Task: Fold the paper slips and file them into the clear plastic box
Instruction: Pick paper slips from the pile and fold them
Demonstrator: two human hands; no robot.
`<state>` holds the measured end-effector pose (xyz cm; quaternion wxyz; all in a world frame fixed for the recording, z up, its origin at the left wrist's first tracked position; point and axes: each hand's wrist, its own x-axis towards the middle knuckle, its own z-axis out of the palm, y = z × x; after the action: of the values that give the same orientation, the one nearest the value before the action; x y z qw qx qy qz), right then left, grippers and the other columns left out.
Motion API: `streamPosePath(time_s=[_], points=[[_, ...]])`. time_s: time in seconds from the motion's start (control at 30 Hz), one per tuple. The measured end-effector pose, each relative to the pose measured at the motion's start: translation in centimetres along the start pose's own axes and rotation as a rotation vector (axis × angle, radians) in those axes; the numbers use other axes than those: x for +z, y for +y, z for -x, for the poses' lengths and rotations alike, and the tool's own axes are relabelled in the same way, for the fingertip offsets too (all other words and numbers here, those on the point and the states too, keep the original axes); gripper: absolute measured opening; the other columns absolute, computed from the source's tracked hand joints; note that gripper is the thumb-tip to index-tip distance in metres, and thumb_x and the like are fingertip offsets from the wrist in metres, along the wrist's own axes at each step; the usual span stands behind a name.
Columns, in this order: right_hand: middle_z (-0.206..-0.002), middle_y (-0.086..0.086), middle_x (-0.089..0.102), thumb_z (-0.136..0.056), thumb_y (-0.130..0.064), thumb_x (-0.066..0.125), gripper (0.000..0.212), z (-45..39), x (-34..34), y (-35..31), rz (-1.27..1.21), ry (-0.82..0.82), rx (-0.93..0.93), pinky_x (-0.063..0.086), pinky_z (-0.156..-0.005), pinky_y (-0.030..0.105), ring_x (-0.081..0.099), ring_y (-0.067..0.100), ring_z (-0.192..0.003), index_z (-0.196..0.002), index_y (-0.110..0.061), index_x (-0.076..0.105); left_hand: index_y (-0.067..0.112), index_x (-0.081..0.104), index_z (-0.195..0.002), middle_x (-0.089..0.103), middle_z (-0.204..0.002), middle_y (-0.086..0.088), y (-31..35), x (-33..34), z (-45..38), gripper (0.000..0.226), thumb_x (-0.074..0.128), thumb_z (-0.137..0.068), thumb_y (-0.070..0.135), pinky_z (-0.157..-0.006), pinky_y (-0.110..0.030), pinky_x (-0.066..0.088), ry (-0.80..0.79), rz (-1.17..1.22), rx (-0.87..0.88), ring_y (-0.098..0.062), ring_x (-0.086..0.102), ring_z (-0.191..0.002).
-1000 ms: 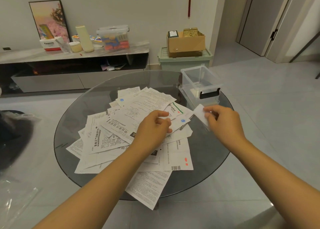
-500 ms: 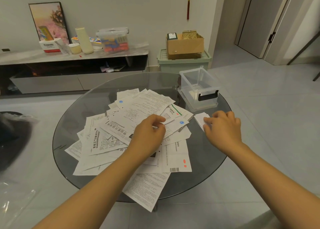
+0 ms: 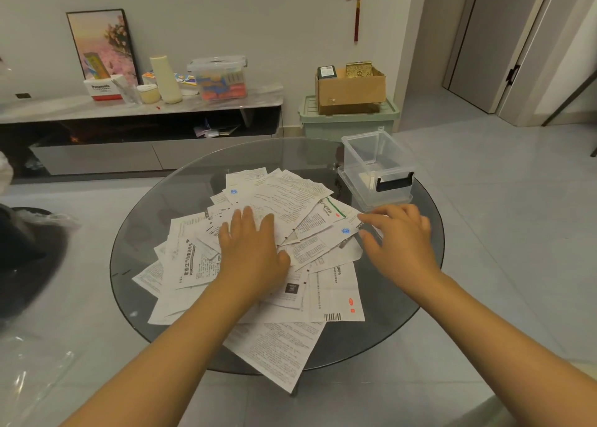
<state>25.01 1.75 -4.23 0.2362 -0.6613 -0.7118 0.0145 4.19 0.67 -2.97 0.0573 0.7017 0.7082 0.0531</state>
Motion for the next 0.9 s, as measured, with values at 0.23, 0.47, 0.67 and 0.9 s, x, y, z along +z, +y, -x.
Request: streamPosePath(time_s=[0.23,0.47,0.67,0.9], points=[[-0.130,-0.009,0.049,-0.094,-0.032,0.049,0.034,0.5,0.8,-1.1,-0.074,-0.042,-0.072,0.013,-0.097,0.026,0.028,0.012,-0.122,-0.127,-0.028,0.056,0.021,0.045,-0.125,0.056,-0.119,0.001,-1.6,-0.3,0.0,0.038,0.037,-0.096,0.044,-0.107,-0.043,0.020,0.017,-0.095,0.022,-0.022,0.049,-0.113],[-0.127,-0.011,0.052,-0.091,-0.036,0.054,0.036,0.7,1.1,-1.5,-0.134,-0.042,-0.146,0.012,-0.091,0.020,0.031,0.010,-0.120,-0.127,-0.030,0.055,0.016,0.064,-0.105,0.067,-0.100,-0.002,-1.9,-1.0,0.5,0.030,0.044,-0.097,0.036,-0.075,-0.029,0.040,0.024,0.007,0.048,-0.022,0.058,-0.088],[-0.120,-0.012,0.055,-0.084,-0.037,0.064,0.038,1.0,1.3,-2.3,-0.250,-0.055,-0.298,0.017,-0.091,0.016,0.037,0.010,-0.116,-0.122,-0.035,0.059,0.017,0.068,-0.087,0.064,-0.076,0.004,-0.5,-1.0,1.3,0.029,0.044,-0.096,0.029,-0.063,-0.026,0.032,0.158,-0.010,0.139,-0.018,0.057,-0.072],[-0.114,-0.011,0.062,-0.084,-0.033,0.066,0.024,1.4,2.0,-2.6,-0.276,-0.105,-0.314,0.032,-0.089,0.020,0.046,0.009,-0.109,-0.108,-0.031,0.069,0.025,0.071,-0.095,0.068,-0.092,0.005,1.0,-0.8,2.7,0.025,0.050,-0.093,0.038,-0.070,-0.024,0.032,0.191,0.121,0.251,-0.015,0.059,-0.085]])
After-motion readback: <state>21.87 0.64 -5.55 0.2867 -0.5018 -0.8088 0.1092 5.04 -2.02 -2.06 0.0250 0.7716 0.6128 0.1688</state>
